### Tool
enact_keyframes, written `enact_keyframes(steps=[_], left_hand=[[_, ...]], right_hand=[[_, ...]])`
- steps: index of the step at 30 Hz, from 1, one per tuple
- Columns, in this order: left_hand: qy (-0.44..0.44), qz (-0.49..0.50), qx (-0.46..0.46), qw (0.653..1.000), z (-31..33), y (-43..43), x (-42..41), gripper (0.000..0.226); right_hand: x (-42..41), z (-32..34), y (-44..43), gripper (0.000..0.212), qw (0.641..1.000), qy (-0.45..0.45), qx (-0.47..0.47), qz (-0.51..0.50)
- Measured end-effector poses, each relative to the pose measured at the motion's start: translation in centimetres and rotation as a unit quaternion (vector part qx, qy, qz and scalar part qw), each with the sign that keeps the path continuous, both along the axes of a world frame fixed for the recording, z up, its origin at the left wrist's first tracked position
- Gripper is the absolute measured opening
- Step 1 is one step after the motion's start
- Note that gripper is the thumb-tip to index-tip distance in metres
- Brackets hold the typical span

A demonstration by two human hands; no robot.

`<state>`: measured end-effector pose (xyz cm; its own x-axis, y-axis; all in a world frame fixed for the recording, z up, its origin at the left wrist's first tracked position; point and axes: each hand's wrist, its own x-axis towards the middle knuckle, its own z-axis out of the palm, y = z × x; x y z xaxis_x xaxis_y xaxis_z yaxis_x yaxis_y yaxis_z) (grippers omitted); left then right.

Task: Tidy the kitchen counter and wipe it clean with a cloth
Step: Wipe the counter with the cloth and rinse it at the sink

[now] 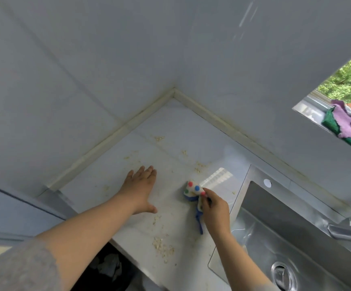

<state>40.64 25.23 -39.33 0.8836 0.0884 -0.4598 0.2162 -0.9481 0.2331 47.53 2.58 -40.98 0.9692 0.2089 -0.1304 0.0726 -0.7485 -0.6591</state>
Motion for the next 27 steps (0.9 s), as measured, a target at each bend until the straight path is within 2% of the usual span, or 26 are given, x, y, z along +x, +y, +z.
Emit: enact_keyframes(steps=[6, 13, 22, 27], left_hand=[[0.005, 0.008, -0.015, 1.0, -0.1, 0.1, -3.4, 0.117], [0.003, -0.004, -0.015, 1.0, -0.1, -1.1, -3.2, 0.117], [0.017, 0.007, -0.004, 1.0, -1.3, -1.3, 1.5, 0.117], [0.043, 0.015, 0.014, 0.999, -2.6, -1.0, 2.7, 0.128]], right_hand=[[-1.3, 1.1, -0.2, 0.028, 0.998, -0.025, 0.035, -0.044], [0.0, 2.5, -1.4, 0.023, 0.997, -0.061, 0.031, -0.041], [8.5, 1.6, -0.6, 0.024, 0.997, -0.062, 0.01, -0.036], [12.7, 1.0, 0.9, 0.025, 0.997, -0.056, 0.006, -0.044]])
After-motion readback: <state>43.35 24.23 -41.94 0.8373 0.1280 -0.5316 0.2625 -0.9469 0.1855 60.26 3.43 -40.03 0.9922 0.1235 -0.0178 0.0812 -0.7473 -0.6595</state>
